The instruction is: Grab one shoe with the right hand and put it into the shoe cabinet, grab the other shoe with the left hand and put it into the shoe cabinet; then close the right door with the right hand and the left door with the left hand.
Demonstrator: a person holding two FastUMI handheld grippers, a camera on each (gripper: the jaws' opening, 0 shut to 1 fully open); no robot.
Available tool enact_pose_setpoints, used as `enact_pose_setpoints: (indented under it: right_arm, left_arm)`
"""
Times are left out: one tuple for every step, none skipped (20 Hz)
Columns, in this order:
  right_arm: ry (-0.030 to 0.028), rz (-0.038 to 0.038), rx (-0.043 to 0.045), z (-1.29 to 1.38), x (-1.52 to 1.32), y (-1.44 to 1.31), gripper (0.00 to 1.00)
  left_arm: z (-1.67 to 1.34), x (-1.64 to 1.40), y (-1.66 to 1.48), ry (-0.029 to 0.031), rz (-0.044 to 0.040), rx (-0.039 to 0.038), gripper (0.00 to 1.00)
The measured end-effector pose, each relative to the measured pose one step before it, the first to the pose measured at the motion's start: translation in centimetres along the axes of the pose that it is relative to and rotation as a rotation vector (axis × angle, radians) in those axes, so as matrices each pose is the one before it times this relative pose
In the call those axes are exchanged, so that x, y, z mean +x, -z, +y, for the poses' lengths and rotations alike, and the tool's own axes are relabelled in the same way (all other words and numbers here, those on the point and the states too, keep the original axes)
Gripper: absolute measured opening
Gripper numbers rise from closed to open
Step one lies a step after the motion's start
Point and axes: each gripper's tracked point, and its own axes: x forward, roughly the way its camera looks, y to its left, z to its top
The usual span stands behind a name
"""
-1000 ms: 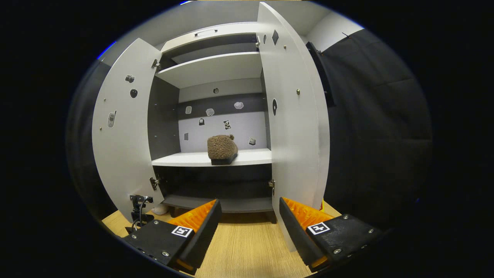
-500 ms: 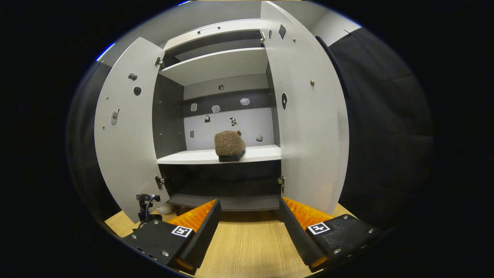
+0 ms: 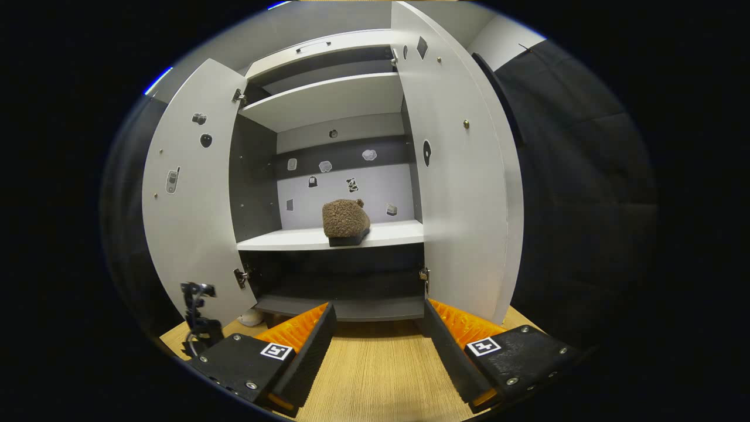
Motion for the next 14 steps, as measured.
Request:
enact_pose_setpoints:
  right_arm:
    - [-0.00458, -0.00137, 0.00148, 0.143, 0.072, -0.103, 0.92]
    - [-0.00348, 0.00009, 0.00135, 0.148, -0.023, -0.011, 0.92]
    - [-0.00417, -0.00019, 0.00088, 0.114, 0.023, -0.019, 0.92]
    - [-0.00387, 0.00221, 0.00055, 0.166, -0.051, 0.055, 0.92]
    - [-0.00351, 0.00295, 0.00046, 0.204, 0.01, 0.085, 0.92]
    - [-0.00241, -0.00021, 0.00049, 0.037, -0.262, -0.015, 0.92]
    - [-0.00332, -0.00139, 0.00002, 0.119, -0.129, -0.003, 0.92]
    - [-0.00232, -0.00019, -0.00163, 0.147, -0.125, 0.07, 0.92]
    - [-0.00096, -0.00018, -0.00351, 0.07, -0.139, 0.013, 0.92]
    - [0.00064, -0.00073, -0.00305, -0.03, -0.187, 0.033, 0.92]
    - [0.00098, -0.00271, -0.00171, -0.027, -0.082, -0.077, 0.92]
    - [0.00134, 0.00001, -0.00059, -0.035, -0.277, 0.034, 0.92]
    - [0.00216, 0.00007, 0.00083, -0.005, -0.134, -0.014, 0.92]
    - [0.00305, -0.00198, 0.00186, -0.142, -0.212, -0.142, 0.92]
  left_arm:
    - [-0.442, -1.506, -1.236, 0.00702, -0.02255, -0.01479, 0.14]
    - [-0.595, -1.351, -1.31, 0.01188, -0.02406, -0.01034, 0.14]
    - [-0.59, -1.278, -1.288, 0.01033, -0.02214, -0.00579, 0.14]
    - [-0.656, -1.297, -1.591, 0.00743, -0.02747, -0.00192, 0.14]
    - [-0.666, -1.126, -1.87, 0.00957, -0.0364, -0.00212, 0.14]
    - [-0.673, -0.909, -2.17, 0.01007, -0.04155, -0.00013, 0.14]
    - [-0.716, -0.7, -2.615, 0.01024, -0.04388, 0.00596, 0.14]
    - [-0.595, -0.38, -2.503, 0.00887, -0.03716, 0.00831, 0.14]
    - [-0.58, -0.14, -2.522, 0.00968, -0.03054, 0.00464, 0.14]
    - [-0.64, 0.042, -2.487, 0.01183, -0.02399, 0.00029, 0.14]
    - [-0.655, 0.236, -1.422, 0.01057, -0.01884, 0.00382, 0.14]
    - [-0.515, 0.625, -1.69, 0.0056, -0.01037, 0.00241, 0.16]
    - [-0.544, 0.647, -1.881, 0.00196, -0.01431, -0.00465, 0.14]
    - [-0.606, 0.739, -1.682, 0.00583, -0.01175, -0.00736, 0.14]
